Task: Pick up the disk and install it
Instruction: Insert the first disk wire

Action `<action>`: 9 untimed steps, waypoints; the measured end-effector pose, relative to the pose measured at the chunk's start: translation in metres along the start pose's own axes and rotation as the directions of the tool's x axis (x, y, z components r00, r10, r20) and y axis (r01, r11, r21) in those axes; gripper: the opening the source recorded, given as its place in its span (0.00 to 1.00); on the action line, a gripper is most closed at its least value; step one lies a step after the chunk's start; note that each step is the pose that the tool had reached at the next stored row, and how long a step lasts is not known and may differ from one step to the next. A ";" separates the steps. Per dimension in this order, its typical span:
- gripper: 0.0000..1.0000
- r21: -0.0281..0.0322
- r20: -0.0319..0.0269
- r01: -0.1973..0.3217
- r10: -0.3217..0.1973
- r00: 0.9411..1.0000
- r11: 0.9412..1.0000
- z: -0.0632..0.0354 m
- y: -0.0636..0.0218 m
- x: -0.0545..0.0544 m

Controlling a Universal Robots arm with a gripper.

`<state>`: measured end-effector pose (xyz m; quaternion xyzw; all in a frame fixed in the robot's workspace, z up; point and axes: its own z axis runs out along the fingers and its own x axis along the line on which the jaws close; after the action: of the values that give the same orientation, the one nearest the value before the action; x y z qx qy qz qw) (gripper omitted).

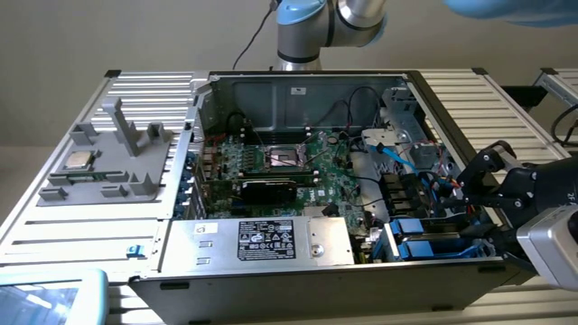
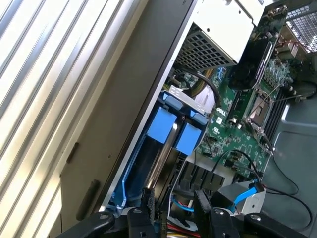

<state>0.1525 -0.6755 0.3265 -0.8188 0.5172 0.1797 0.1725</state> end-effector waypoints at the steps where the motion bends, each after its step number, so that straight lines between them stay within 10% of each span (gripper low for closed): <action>1: 0.45 0.002 -0.001 0.001 -0.001 1.000 1.000 0.0003 0.0002 0.000; 4: 0.45 0.014 -0.007 0.008 -0.008 1.000 1.000 0.0009 0.0003 0.000; 9: 0.45 0.015 -0.007 0.009 -0.009 1.000 1.000 0.0009 0.0004 0.000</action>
<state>0.1522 -0.6755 0.3254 -0.8204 0.5155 0.1723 0.1775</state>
